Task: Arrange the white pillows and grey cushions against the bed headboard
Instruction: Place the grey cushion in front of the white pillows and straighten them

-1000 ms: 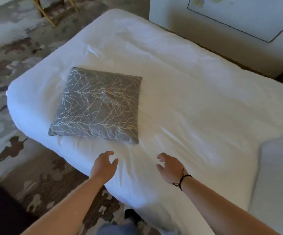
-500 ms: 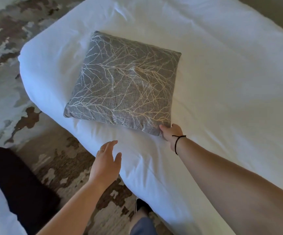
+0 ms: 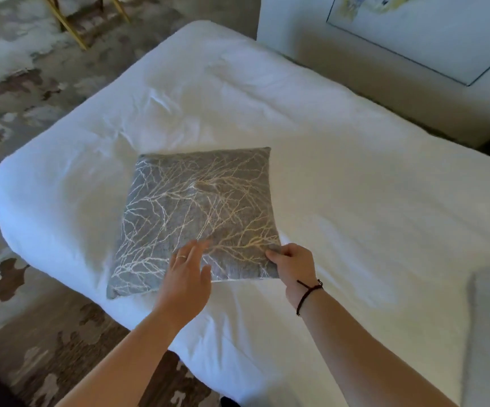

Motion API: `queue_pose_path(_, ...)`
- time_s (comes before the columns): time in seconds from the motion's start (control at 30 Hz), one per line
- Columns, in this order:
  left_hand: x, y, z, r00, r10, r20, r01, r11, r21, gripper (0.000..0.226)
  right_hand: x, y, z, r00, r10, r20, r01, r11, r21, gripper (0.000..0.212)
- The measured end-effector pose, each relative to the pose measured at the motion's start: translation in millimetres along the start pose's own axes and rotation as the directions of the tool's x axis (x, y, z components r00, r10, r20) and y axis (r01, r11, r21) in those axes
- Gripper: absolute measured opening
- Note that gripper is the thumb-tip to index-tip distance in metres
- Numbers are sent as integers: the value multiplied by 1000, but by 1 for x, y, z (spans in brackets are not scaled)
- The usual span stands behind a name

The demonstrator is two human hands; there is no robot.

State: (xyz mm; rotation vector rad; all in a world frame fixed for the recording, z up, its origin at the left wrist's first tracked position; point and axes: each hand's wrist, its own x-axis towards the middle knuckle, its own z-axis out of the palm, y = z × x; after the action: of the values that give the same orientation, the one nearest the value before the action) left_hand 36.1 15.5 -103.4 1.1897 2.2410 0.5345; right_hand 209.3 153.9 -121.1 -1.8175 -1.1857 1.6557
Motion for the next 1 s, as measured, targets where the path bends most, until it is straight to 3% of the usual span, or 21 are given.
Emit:
queue_pose_path(0.13, 20, 78, -4, 972, 232, 21, -233, 970, 73, 53, -43, -30, -98, 976, -207, -68, 195, 969, -152, 39)
queue_pose_path(0.23, 26, 148, 1, 874, 467, 134, -482, 868, 119, 65, -84, -50, -177, 939, -338, -60, 320, 925, -204, 36)
queue_pose_path(0.3, 26, 200, 5, 734, 629, 255, -670, 733, 120, 76, -116, -59, -227, 921, -383, -75, 364, 912, -190, 36)
queue_pose_path(0.4, 21, 277, 15, 483, 756, 442, -868, 479, 130, 100, -169, -62, -292, 913, -388, -126, 368, 917, -154, 29)
queue_pose_path(0.5, 7, 340, 35, 289, 769, 570, -955, 273, 116, 114, -223, -49, -345, 922, -354, -157, 318, 923, -217, 26)
queue_pose_path(0.6, -18, 383, 64, 160, 672, 723, -987, 85, 139, 119, -273, -25, -381, 931, -312, -189, 252, 925, -286, 28)
queue_pose_path(0.67, -42, 399, 85, 102, 598, 795, -993, 13, 118, 107, -297, -1, -394, 958, -229, -172, 165, 932, -322, 28)
queue_pose_path(0.77, -76, 408, 114, 35, 553, 832, -995, -61, 83, 54, -311, 38, -394, 984, -76, -163, 17, 943, -334, 26)
queue_pose_path(0.83, -93, 411, 125, 25, 569, 822, -990, -102, 100, 26, -311, 55, -387, 972, -54, -228, -25, 943, -331, 27)
queue_pose_path(0.97, -103, 423, 125, 6, 617, 787, -981, -149, 124, 9, -300, 59, -377, 937, -75, -342, -119, 850, -512, 64)
queue_pose_path(1.0, -102, 427, 123, 3, 622, 783, -981, -150, 123, 7, -298, 58, -376, 931, -104, -351, -122, 816, -565, 62)
